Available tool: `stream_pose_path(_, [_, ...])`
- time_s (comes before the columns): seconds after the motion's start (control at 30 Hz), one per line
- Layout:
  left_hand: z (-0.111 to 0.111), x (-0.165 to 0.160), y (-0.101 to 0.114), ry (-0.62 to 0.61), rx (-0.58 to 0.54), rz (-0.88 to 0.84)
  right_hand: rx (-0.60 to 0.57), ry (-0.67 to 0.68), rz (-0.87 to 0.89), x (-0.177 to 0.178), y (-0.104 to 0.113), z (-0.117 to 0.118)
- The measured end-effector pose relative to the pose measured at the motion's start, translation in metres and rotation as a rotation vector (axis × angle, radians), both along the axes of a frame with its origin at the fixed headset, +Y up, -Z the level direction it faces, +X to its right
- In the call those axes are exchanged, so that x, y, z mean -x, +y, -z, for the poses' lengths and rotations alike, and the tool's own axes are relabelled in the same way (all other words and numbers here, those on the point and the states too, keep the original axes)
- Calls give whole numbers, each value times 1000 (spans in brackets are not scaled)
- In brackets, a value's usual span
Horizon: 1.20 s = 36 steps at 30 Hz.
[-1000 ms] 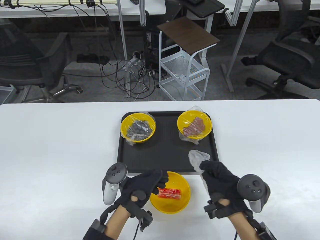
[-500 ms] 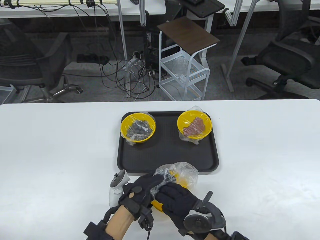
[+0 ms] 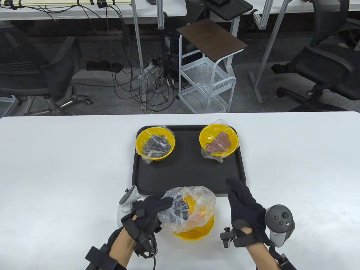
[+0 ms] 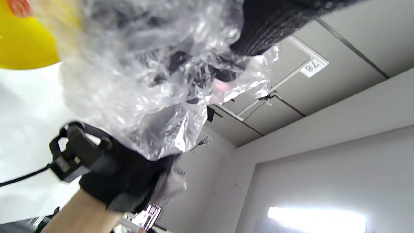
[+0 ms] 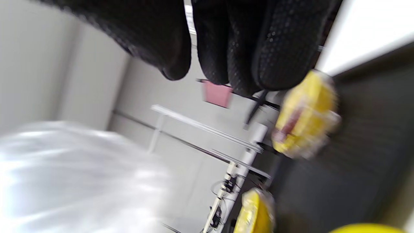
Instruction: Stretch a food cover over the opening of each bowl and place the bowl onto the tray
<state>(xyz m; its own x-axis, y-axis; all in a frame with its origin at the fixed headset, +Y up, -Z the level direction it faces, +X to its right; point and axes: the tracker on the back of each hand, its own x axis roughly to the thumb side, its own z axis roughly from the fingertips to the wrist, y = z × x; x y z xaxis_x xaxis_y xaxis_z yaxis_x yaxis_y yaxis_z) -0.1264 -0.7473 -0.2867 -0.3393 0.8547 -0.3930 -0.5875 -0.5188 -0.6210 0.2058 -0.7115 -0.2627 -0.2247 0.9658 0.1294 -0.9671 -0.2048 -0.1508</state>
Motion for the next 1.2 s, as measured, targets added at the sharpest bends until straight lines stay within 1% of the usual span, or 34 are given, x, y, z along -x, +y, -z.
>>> stream_pose_path(0.03, [0, -1, 0, 2, -4, -1, 43, 40, 23, 1, -6, 3])
stream_pose_path(0.07, [0, -2, 0, 16, 5, 13, 86, 155, 68, 8, -14, 7])
stream_pose_path(0.1, [0, -3, 0, 29, 9, 25, 112, 220, 94, 13, -17, 8])
stream_pose_path(0.13, [0, -4, -1, 43, 2, 48, 149, 314, 127, 23, -21, 7])
stream_pose_path(0.17, [0, -4, -2, 45, -1, 74, 156, 401, 157, 33, -24, 7])
stream_pose_path(0.23, [-1, -4, -3, 80, 2, 114, 165, 481, 153, 47, -25, 5])
stream_pose_path(0.3, [-2, -4, -4, 135, 10, 172, 148, 519, 102, 59, -23, 2])
stream_pose_path(0.4, [-6, -3, -1, 241, -10, 267, 92, 504, -27, 69, -20, -3])
stream_pose_path(0.43, [-7, -3, 0, 282, -13, 286, 76, 521, -32, 71, -20, -4])
stream_pose_path(0.47, [-7, -3, 2, 324, -12, 305, 69, 533, 11, 71, -19, -5])
stream_pose_path(0.53, [-9, 1, 5, 369, -26, 346, 60, 539, 146, 70, -18, -6])
stream_pose_path(0.57, [-9, 3, 6, 387, -33, 362, 65, 550, 186, 68, -18, -6])
stream_pose_path(0.63, [-9, 6, 6, 431, -35, 402, 70, 587, 198, 67, -19, -6])
stream_pose_path(0.7, [-10, 4, 5, 439, -24, 403, 68, 569, 121, 71, -18, -7])
stream_pose_path(0.8, [-13, -1, 7, 466, -28, 453, 52, 469, -76, 77, -12, -10])
stream_pose_path(0.87, [-18, -7, 13, 488, -77, 527, 5, 320, -260, 80, -3, -13])
stream_pose_path(0.9, [-19, -10, 15, 473, -101, 538, -14, 272, -310, 80, 0, -14])
stream_pose_path(0.93, [-21, -15, 18, 428, -127, 530, -31, 215, -354, 78, 2, -15])
stream_pose_path(1.0, [-25, -21, 19, 350, -158, 470, -50, 147, -350, 73, 3, -15])
stream_pose_path(1.1, [-28, -26, 19, 306, -134, 318, -53, 114, -237, 63, 3, -14])
stream_pose_path(1.13, [-28, -27, 18, 304, -121, 265, -82, 114, -185, 60, 3, -14])
stream_pose_path(1.2, [-27, -27, 19, 334, -107, 258, -114, 121, -104, 58, 4, -15])
